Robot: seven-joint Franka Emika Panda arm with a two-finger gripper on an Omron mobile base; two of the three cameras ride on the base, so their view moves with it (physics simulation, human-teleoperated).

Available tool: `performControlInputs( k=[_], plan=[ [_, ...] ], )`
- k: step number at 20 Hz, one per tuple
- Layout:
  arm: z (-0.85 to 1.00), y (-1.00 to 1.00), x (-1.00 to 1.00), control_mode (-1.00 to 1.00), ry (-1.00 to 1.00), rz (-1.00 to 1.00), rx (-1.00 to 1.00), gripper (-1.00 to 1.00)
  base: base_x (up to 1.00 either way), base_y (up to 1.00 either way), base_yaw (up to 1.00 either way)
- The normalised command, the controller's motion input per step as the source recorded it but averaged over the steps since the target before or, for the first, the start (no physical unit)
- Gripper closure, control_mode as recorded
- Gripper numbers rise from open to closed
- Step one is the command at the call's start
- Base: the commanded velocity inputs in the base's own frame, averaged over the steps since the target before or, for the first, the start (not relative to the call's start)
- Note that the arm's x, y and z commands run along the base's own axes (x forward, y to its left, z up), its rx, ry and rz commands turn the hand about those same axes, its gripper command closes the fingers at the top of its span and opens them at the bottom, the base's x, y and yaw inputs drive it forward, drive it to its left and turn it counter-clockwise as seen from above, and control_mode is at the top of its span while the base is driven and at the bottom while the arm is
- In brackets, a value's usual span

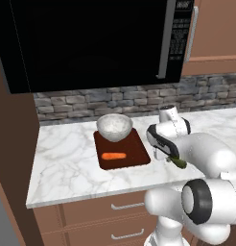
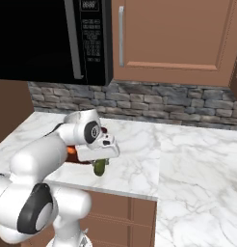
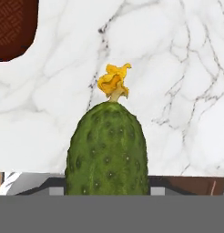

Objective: Place the two vegetables and bowl onto the tray for setting up a vegetable dip station.

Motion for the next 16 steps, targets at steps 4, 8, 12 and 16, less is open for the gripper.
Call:
performControlInputs(
  k=[4,8,12,16],
  plan=[
    [0.24,0.37,-0.15,-1.0,0.0,0.42,0.0,1.0,0.0,0.0,0.0],
    [0.21,0.35,-0.12,-1.0,0.0,0.46,0.0,1.0,0.0,0.0,0.0],
    [0.21,0.33,-0.06,-1.0,0.0,0.52,0.0,1.0,0.0,0.0,0.0],
    [0.13,0.31,0.0,-1.0,0.0,0.5,0.01,1.0,0.0,0.0,0.0]
  ],
)
